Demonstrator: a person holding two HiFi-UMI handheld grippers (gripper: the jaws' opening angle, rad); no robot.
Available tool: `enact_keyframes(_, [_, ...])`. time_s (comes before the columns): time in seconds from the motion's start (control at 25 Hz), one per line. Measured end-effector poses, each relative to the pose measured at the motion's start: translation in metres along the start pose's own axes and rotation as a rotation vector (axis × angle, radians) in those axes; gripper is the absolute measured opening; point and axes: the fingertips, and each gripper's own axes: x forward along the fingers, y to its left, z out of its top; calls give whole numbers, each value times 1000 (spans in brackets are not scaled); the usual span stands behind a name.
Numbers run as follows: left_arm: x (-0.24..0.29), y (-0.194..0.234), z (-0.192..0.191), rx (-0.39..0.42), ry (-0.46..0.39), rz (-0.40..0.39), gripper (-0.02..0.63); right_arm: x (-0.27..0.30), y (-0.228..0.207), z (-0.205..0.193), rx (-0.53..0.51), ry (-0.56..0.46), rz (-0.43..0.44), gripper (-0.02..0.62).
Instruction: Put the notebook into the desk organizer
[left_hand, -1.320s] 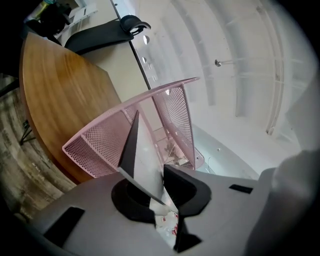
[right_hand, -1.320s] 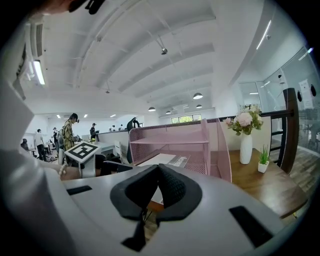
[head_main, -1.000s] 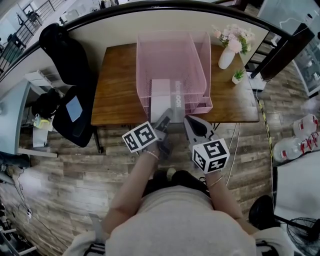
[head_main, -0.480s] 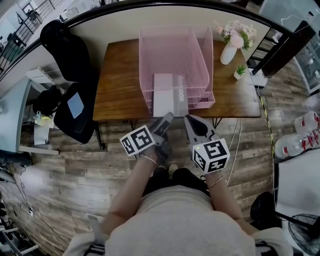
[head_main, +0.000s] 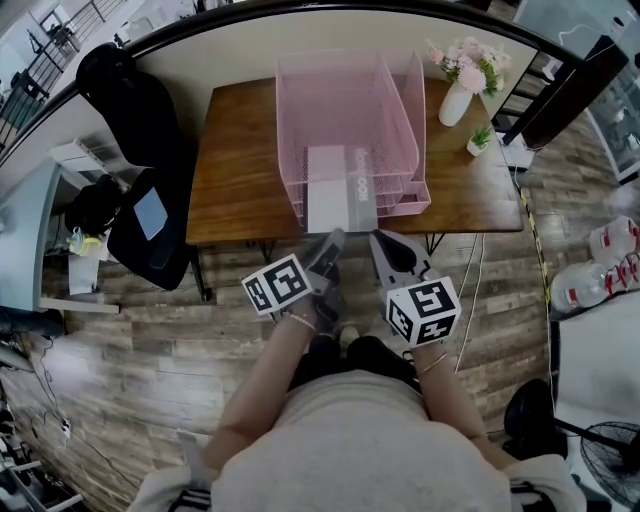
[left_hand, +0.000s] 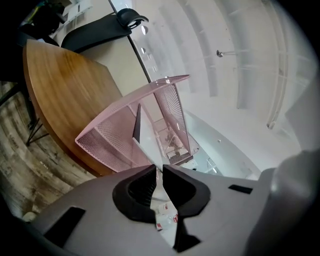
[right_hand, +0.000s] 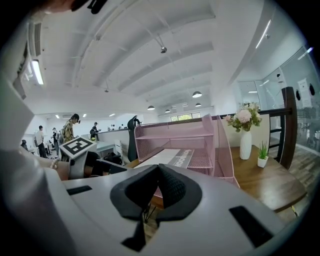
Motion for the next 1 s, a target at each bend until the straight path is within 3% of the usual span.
enact_keyframes(0.76, [40,5,21,-51,-49,-18,31,18,-28,2,19,8,-23,9])
enact_keyframes(1.0, [50,8,27,-56,-59,-10,57,24,-34,4,19,8,-23,9])
